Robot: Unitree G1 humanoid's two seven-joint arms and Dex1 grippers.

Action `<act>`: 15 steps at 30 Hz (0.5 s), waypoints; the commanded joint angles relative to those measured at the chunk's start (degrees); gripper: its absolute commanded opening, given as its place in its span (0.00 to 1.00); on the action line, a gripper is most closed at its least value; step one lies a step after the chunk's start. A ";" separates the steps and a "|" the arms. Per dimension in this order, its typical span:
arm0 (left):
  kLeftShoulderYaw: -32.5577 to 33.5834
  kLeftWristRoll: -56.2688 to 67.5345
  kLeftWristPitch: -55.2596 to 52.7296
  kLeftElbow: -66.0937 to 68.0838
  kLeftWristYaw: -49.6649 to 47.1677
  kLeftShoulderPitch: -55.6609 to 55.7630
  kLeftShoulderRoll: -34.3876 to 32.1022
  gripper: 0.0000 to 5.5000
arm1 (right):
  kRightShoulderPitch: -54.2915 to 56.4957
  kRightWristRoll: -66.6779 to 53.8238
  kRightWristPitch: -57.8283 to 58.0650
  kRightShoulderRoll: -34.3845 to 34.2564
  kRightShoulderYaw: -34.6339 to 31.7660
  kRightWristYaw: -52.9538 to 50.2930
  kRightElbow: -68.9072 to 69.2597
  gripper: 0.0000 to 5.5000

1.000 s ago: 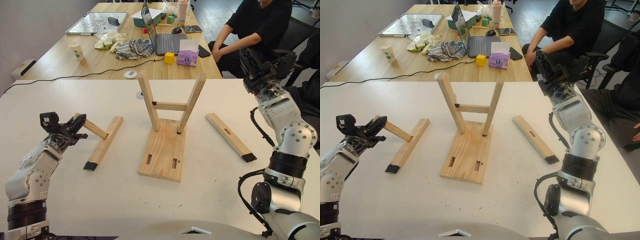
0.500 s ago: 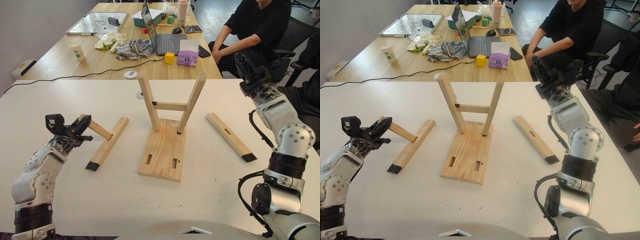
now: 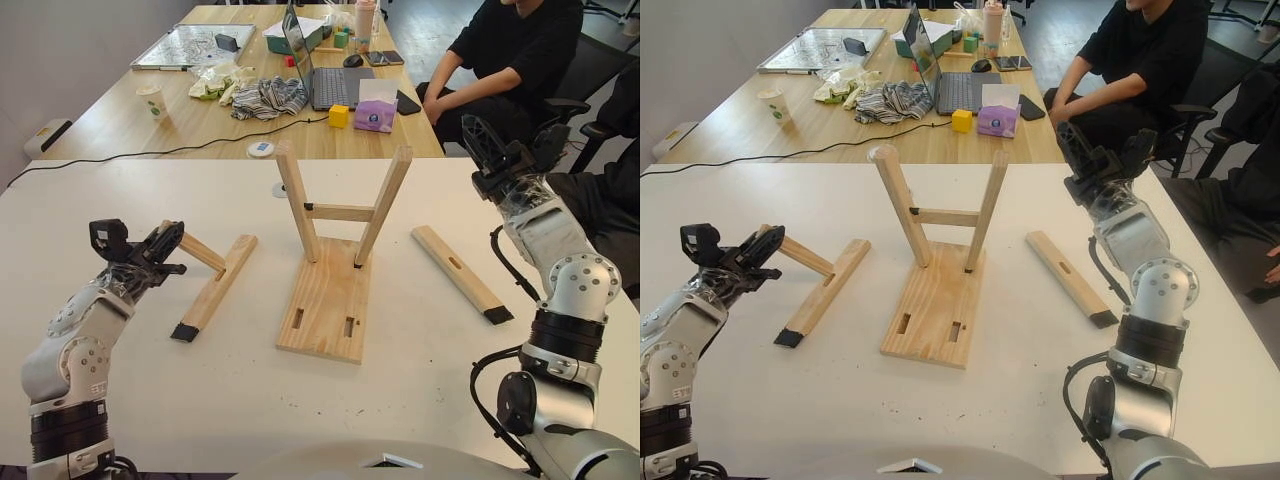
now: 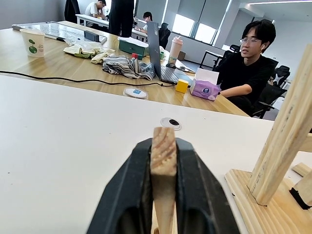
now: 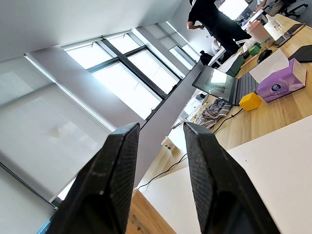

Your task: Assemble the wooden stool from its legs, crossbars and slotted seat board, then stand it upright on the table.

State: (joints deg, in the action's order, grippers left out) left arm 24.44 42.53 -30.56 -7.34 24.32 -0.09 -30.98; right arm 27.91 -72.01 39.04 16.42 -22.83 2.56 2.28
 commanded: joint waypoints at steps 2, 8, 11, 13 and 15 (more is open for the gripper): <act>-1.98 -4.16 0.47 2.42 0.77 -1.82 0.25 0.07 | 0.50 0.38 0.88 0.43 -0.52 0.01 0.04 0.30; -3.62 -8.72 1.67 4.45 4.21 -3.87 -2.66 0.07 | 0.52 0.53 0.91 0.30 -0.67 0.01 -0.31 0.30; -8.17 -13.76 1.39 3.33 7.32 -5.35 -7.37 0.07 | 0.58 0.51 0.88 0.15 -0.67 -0.01 -0.26 0.30; -11.34 -15.77 -0.42 3.08 8.87 -4.92 -9.93 0.07 | 0.42 0.55 0.82 0.04 -0.66 -0.03 -0.06 0.30; -14.33 -17.19 -1.60 4.29 10.11 -3.84 -10.98 0.07 | 0.38 0.73 0.55 -0.29 -0.53 -0.04 -0.03 0.30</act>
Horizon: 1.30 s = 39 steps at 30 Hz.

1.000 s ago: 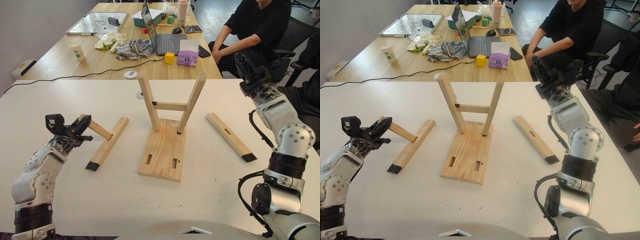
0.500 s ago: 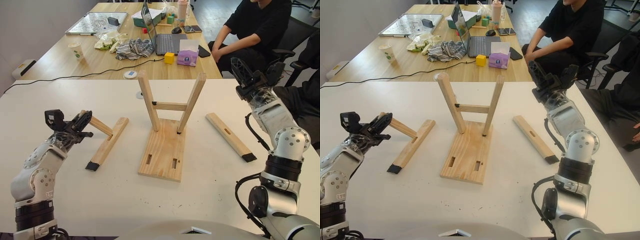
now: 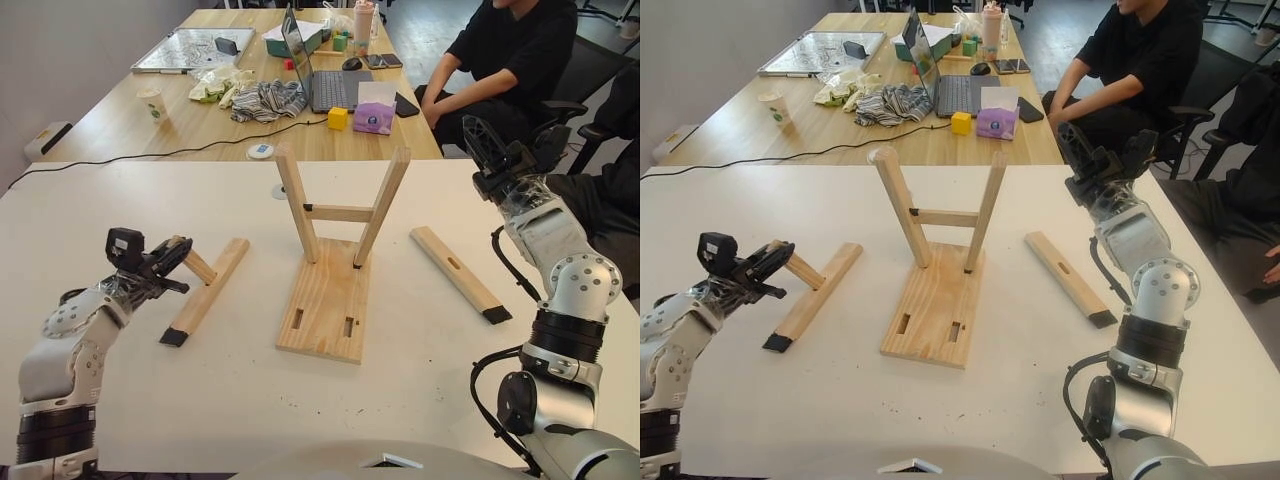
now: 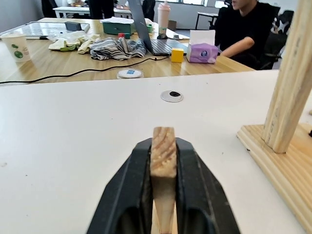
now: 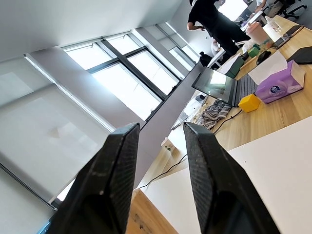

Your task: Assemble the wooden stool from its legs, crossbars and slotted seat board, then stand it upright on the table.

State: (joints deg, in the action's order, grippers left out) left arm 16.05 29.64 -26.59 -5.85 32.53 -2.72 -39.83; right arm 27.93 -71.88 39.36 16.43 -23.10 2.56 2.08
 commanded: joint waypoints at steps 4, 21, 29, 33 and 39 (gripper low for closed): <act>-7.32 -4.73 -5.17 6.66 2.50 -2.14 -0.48 0.07 | 0.48 0.52 0.01 -0.76 -0.22 -0.15 0.17 0.30; -8.06 -5.00 4.80 16.80 7.88 -6.15 0.52 0.07 | -0.01 0.56 0.30 -0.72 -0.12 -0.36 0.04 0.30; -3.88 -0.75 4.69 11.25 8.23 -4.05 -1.24 0.19 | -4.49 -0.04 -0.49 -1.31 -1.27 -1.26 3.89 0.30; -0.19 1.09 -0.59 7.35 9.19 0.59 -4.83 0.30 | -9.17 -0.35 -1.74 -2.26 -2.76 -2.55 7.57 0.30; -0.48 0.34 -6.53 5.24 17.88 -7.68 -10.76 0.47 | -11.69 -0.09 -4.12 -3.26 -3.78 -3.69 9.98 0.30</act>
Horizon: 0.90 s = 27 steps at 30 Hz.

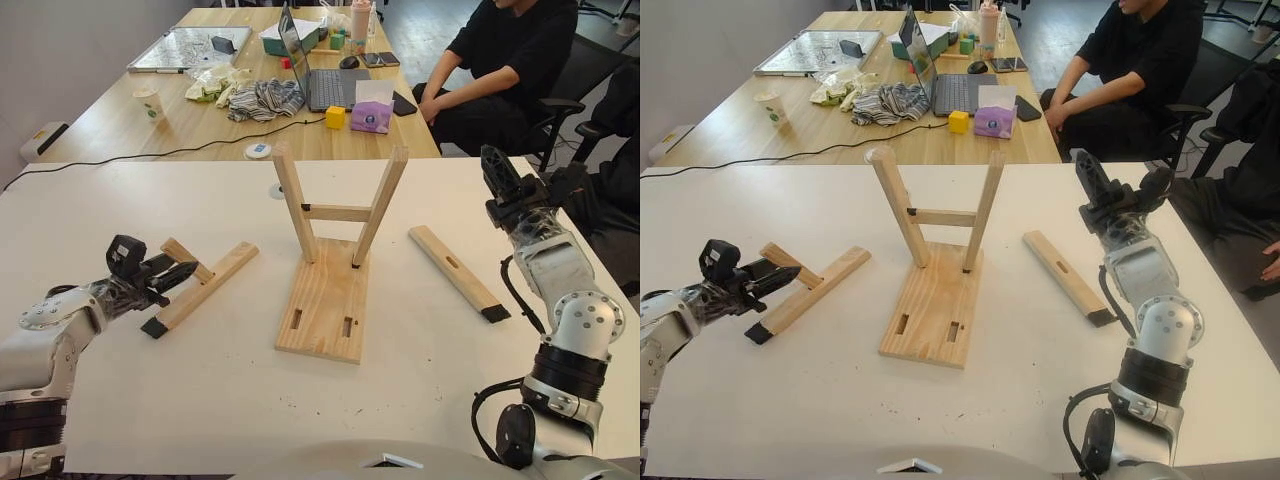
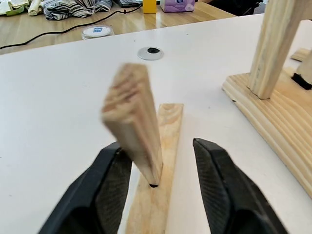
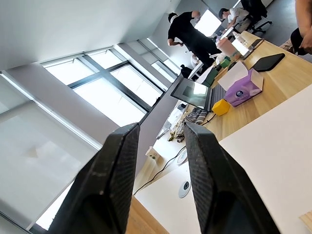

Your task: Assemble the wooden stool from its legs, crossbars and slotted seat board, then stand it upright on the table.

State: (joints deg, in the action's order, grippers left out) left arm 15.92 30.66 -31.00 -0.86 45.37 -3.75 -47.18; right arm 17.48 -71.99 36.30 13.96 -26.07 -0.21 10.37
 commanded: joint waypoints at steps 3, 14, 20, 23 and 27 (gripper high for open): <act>-1.14 -4.23 1.47 6.27 7.52 -8.68 -3.67 0.57 | -1.70 0.06 -1.56 -0.76 -0.88 -1.23 2.04 0.30; -1.60 -10.01 11.63 15.91 5.47 -3.89 0.20 0.86 | -0.65 0.27 -1.08 -0.20 0.53 -0.63 0.93 0.30; -4.18 -14.14 15.88 22.62 5.72 -2.00 1.30 0.86 | 0.06 0.71 -0.92 0.29 1.35 -0.12 0.57 0.30; -3.47 -13.46 16.17 22.57 6.62 -3.05 1.70 0.81 | 0.93 1.16 -0.74 0.60 2.02 0.46 -0.37 0.30; -3.06 -12.90 16.17 22.40 7.14 -3.25 1.94 0.70 | 1.01 1.50 -0.74 0.70 2.27 0.71 -0.39 0.30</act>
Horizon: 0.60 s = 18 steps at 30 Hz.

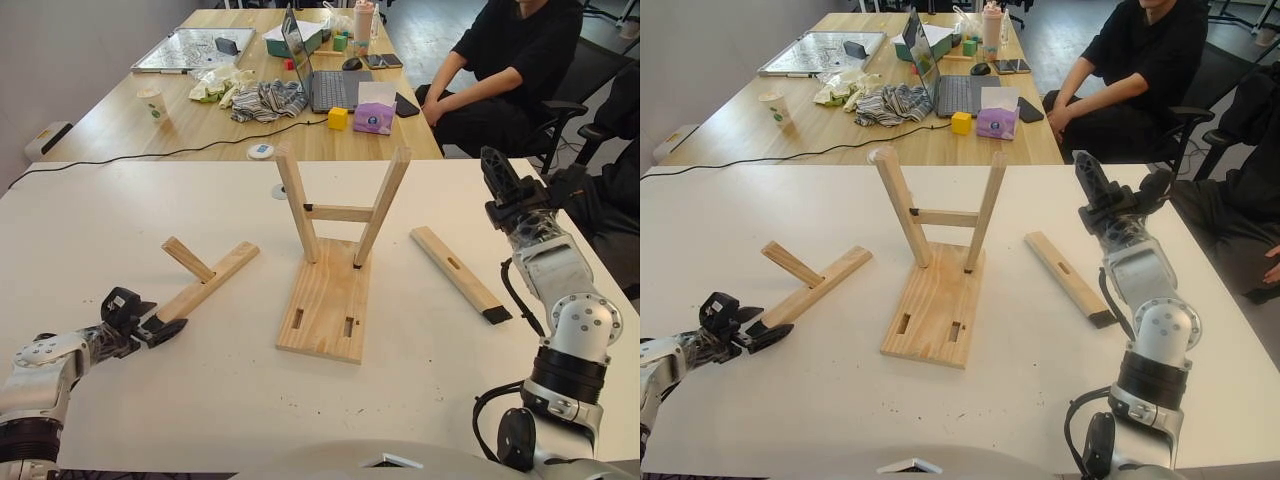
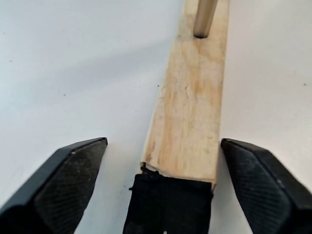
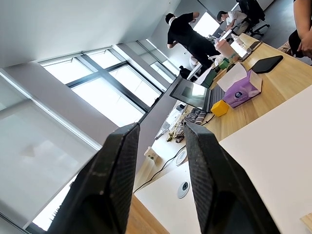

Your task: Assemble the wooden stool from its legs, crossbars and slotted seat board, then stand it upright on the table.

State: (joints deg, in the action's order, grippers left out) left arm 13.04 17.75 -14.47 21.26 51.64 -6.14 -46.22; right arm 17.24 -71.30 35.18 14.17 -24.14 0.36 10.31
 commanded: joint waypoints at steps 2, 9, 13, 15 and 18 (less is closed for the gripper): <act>-0.04 1.30 -1.11 -0.59 2.43 -1.17 1.30 0.64 | 1.24 0.95 0.29 0.49 0.35 0.16 -0.43 0.30; -0.08 1.65 -2.09 -2.52 4.11 -1.75 0.99 0.48 | 1.56 1.51 0.15 0.35 0.16 0.19 -0.60 0.30; 0.82 1.93 -3.28 -1.93 2.86 -0.61 1.54 0.37 | 3.11 0.84 0.08 0.56 -0.52 0.31 -1.83 0.30; 1.40 2.22 -3.57 -1.69 1.82 0.10 1.99 0.37 | 4.00 -0.54 0.11 0.51 -1.64 0.18 -2.80 0.30; 5.05 5.12 -6.77 -1.11 -2.49 3.97 3.53 0.37 | 6.06 1.18 0.07 2.22 -1.67 1.81 -5.14 0.30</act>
State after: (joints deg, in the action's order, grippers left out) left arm 15.37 21.33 -19.40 19.88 51.79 -5.27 -43.38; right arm 21.09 -71.33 35.16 14.55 -25.70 1.24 6.61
